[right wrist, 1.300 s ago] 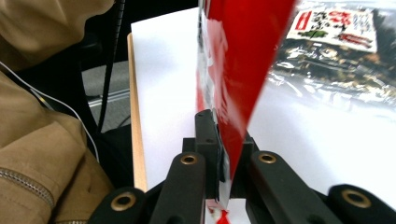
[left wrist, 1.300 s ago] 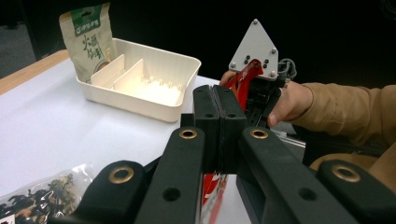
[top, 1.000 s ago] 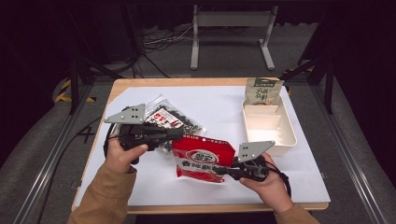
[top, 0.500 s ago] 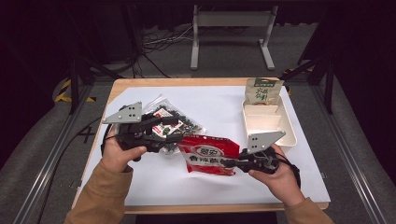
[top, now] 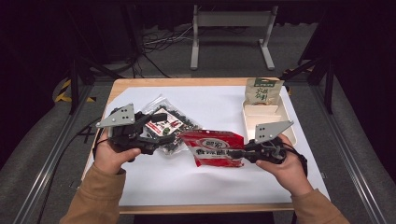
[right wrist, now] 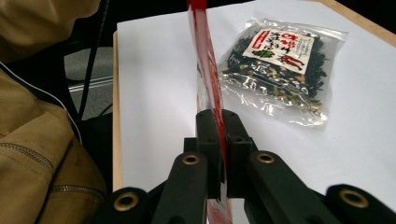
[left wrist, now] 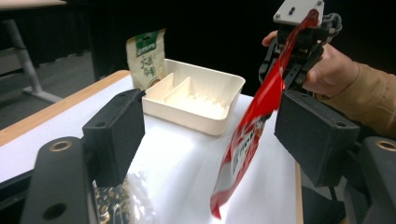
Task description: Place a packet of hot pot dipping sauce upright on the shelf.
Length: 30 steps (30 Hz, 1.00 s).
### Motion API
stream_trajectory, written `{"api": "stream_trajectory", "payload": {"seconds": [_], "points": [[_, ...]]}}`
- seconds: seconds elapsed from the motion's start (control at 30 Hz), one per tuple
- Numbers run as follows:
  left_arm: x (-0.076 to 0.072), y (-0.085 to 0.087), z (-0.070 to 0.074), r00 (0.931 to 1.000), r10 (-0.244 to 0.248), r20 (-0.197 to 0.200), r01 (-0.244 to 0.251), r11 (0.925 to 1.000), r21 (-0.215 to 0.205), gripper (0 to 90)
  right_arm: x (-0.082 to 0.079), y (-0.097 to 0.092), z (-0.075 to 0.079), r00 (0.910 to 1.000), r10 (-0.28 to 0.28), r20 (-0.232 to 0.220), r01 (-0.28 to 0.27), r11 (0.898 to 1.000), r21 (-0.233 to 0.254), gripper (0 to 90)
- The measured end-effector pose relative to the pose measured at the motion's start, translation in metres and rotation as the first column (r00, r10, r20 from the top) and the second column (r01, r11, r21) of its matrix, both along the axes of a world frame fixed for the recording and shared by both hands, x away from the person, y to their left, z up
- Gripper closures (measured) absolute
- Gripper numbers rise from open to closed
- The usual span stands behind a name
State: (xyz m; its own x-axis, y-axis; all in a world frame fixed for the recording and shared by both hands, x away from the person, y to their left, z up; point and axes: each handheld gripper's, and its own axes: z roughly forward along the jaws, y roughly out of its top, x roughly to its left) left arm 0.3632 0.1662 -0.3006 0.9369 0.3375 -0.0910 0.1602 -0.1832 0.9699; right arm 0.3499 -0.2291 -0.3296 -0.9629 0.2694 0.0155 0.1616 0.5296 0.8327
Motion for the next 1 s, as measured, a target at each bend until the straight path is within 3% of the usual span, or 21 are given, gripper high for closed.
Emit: {"api": "stream_trajectory", "payload": {"seconds": [0.2,0.33,0.7,0.87,0.9,1.0], "points": [[-0.001,0.012,-0.005,0.9988,0.049,0.006,-0.049,0.9981,0.038,23.7,0.013,-0.012,0.013,0.9996,-0.014,0.023,0.014,1.000,0.001,88.4],[-0.001,0.018,-0.010,0.9955,0.095,0.008,-0.095,0.9923,0.080,24.0,0.021,-0.020,0.023,0.9989,-0.024,0.041,0.024,1.000,0.002,88.4],[0.008,0.029,-0.024,0.9911,0.132,-0.016,-0.129,0.9835,0.127,24.1,0.041,-0.038,0.050,0.9953,-0.044,0.087,0.045,0.999,-0.002,88.4],[0.010,0.032,-0.030,0.9868,0.157,-0.039,-0.149,0.9765,0.155,23.9,0.047,-0.043,0.057,0.9935,-0.047,0.103,0.048,0.999,-0.004,88.4],[0.011,0.033,-0.032,0.9840,0.174,-0.037,-0.165,0.9717,0.169,24.0,0.050,-0.046,0.059,0.9927,-0.051,0.110,0.051,0.999,-0.002,88.4],[0.012,0.035,-0.034,0.9828,0.180,-0.042,-0.170,0.9703,0.172,24.3,0.054,-0.048,0.061,0.9919,-0.052,0.115,0.053,0.999,0.001,88.4]]}}
